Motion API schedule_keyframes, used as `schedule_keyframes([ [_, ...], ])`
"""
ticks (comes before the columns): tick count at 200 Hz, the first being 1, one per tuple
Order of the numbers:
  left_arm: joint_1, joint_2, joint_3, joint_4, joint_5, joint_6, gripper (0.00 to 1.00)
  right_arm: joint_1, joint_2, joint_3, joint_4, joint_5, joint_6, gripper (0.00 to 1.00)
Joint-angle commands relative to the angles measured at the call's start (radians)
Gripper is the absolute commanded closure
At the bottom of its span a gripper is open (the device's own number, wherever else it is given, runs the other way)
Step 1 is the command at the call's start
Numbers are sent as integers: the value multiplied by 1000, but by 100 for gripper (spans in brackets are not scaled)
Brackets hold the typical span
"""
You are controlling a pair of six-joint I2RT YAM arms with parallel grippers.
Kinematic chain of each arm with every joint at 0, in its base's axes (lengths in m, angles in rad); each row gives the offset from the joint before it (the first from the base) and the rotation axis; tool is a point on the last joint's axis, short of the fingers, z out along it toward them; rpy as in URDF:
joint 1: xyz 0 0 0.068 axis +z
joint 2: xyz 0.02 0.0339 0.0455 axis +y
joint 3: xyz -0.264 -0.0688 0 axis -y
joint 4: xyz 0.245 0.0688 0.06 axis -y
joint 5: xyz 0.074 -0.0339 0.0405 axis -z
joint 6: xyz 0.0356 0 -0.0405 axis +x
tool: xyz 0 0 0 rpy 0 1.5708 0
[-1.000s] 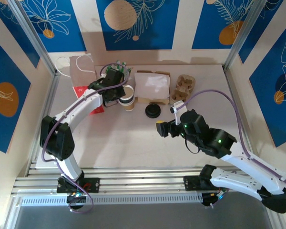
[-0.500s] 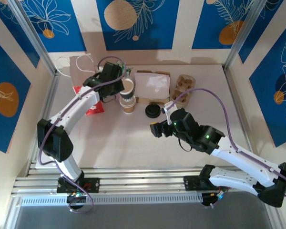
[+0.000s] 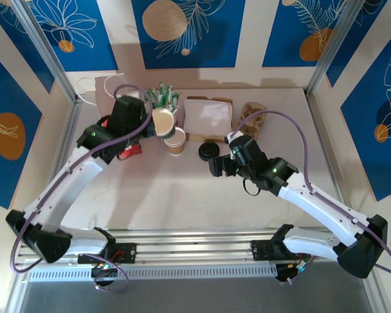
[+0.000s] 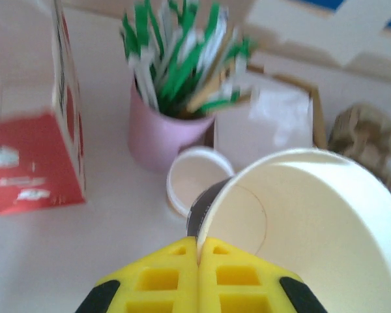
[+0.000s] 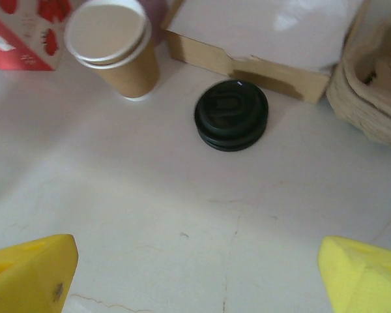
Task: Pack the takeout coffee
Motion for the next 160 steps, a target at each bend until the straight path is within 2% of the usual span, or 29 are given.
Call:
schedule_keyframes([
  [1, -75, -71, -124, -64, -20, -5, 100, -90, 50, 55, -53, -156, 63, 6],
  [31, -140, -132, -331, -9, 13, -79, 100, -116, 172, 120, -76, -126, 37, 5],
  [51, -181, -119, -406, 52, 35, -116, 100, -136, 277, 178, -112, -128, 33, 5],
  [77, -241, -40, -417, 94, 27, -122, 100, -145, 368, 230, -133, -107, 28, 5],
  [97, -273, 12, -413, 122, 35, -124, 100, -157, 406, 246, -121, -140, 27, 5],
  [160, -294, 95, -454, 189, 51, -139, 100, -175, 602, 366, -135, -156, -20, 5],
])
